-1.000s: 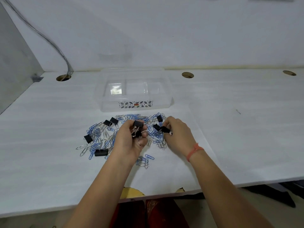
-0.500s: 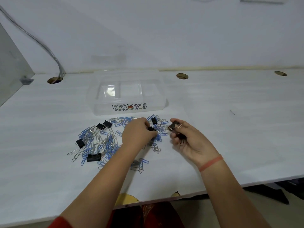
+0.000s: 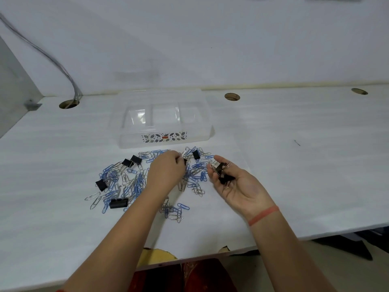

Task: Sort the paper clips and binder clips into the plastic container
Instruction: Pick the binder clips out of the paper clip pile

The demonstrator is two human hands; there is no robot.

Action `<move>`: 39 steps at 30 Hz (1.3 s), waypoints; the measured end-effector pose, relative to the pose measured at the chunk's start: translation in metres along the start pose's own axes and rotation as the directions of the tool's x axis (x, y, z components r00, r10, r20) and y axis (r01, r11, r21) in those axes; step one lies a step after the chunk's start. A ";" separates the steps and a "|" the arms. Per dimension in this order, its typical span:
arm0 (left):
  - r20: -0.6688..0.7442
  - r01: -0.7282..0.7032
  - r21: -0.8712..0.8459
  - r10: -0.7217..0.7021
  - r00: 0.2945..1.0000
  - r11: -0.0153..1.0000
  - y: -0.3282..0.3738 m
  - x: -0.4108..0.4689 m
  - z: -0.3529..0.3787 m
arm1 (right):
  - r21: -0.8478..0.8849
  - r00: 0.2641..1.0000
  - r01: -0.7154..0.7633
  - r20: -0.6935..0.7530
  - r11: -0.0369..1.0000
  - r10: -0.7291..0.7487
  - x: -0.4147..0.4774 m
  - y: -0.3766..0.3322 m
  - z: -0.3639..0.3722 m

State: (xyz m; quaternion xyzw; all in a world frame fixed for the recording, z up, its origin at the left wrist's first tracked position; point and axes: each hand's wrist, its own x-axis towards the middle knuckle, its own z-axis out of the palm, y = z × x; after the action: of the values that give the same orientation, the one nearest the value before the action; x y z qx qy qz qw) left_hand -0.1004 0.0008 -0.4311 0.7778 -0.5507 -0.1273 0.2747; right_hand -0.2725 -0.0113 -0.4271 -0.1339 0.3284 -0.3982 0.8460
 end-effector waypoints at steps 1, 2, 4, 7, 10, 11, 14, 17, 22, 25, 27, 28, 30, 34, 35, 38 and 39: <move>-0.010 0.002 0.007 -0.002 1.000 1.000 -0.001 0.000 -0.001 | 0.007 1.000 -0.003 -0.001 1.000 0.003 0.000 0.001 0.001; -0.029 0.012 -0.008 -0.012 1.000 1.000 -0.001 -0.001 -0.002 | 0.018 1.000 -0.007 0.002 1.000 0.007 0.000 0.002 0.002; -0.064 0.072 -0.150 -0.082 0.995 0.986 0.001 -0.003 -0.006 | 0.041 1.000 -0.007 0.019 0.999 0.007 0.000 0.004 0.003; 0.093 0.301 -0.659 -0.323 0.942 0.689 0.012 -0.016 -0.020 | 0.106 0.998 -0.004 0.067 0.994 -0.003 -0.005 0.004 0.005; 0.393 0.473 -0.856 -0.331 0.858 0.210 0.019 -0.034 -0.027 | 0.184 0.997 0.032 0.069 0.982 -0.045 -0.014 0.003 0.007; 0.448 0.491 -0.868 -0.310 0.839 0.075 0.022 -0.041 -0.026 | 0.200 0.997 0.056 0.046 0.978 -0.067 -0.017 0.002 0.006; 0.540 0.521 -0.841 -0.275 0.796 -0.145 0.038 -0.062 -0.013 | 0.174 0.987 0.153 -0.072 0.973 -0.142 -0.028 0.002 0.000; 0.530 0.505 -0.848 -0.244 0.812 -0.160 0.060 -0.076 0.009 | -0.086 0.914 0.333 -0.217 0.939 -0.344 -0.034 0.006 -0.014; 0.498 0.496 -0.866 -0.215 0.840 -0.066 0.090 -0.085 0.037 | -0.545 0.734 0.400 -0.292 0.737 -0.614 -0.042 0.014 -0.026; 0.480 0.495 -0.863 -0.138 0.866 0.103 0.092 -0.090 0.040 | -0.681 0.698 0.379 -0.234 0.626 -0.677 -0.043 0.018 -0.028; 0.482 0.490 -0.851 -0.087 0.872 0.190 0.089 -0.090 0.041 | -0.768 0.673 0.384 -0.147 0.513 -0.725 -0.041 0.021 -0.031; 0.492 0.493 -0.840 -0.063 0.868 0.226 0.088 -0.089 0.039 | -0.824 0.656 0.371 -0.093 0.428 -0.749 -0.038 0.021 -0.034; 0.515 0.495 -0.813 -0.017 0.857 0.306 0.086 -0.086 0.033 | -0.934 0.626 0.299 0.037 0.196 -0.779 -0.033 0.022 -0.040; 0.509 0.472 -0.792 -0.008 0.861 0.387 0.079 -0.081 0.024 | -0.961 0.609 0.194 0.274 -0.196 -0.745 -0.027 0.030 -0.049; 0.508 0.475 -0.792 -0.016 0.861 0.383 0.077 -0.079 0.024 | -0.956 0.604 0.178 0.294 -0.234 -0.741 -0.026 0.031 -0.050; 0.454 0.445 -0.784 -0.090 0.887 0.432 0.071 -0.075 0.021 | -0.944 0.602 0.162 0.324 -0.286 -0.730 -0.023 0.032 -0.050; 0.409 0.418 -0.784 -0.124 0.904 0.459 0.068 -0.075 0.021 | -0.945 0.603 0.167 0.324 -0.282 -0.729 -0.023 0.032 -0.049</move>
State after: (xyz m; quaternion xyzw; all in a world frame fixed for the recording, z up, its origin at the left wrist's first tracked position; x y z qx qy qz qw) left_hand -0.1913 0.0476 -0.4174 0.5883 -0.3159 -0.5391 0.5134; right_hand -0.2968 0.0283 -0.4686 -0.7136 0.5799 -0.3592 0.1596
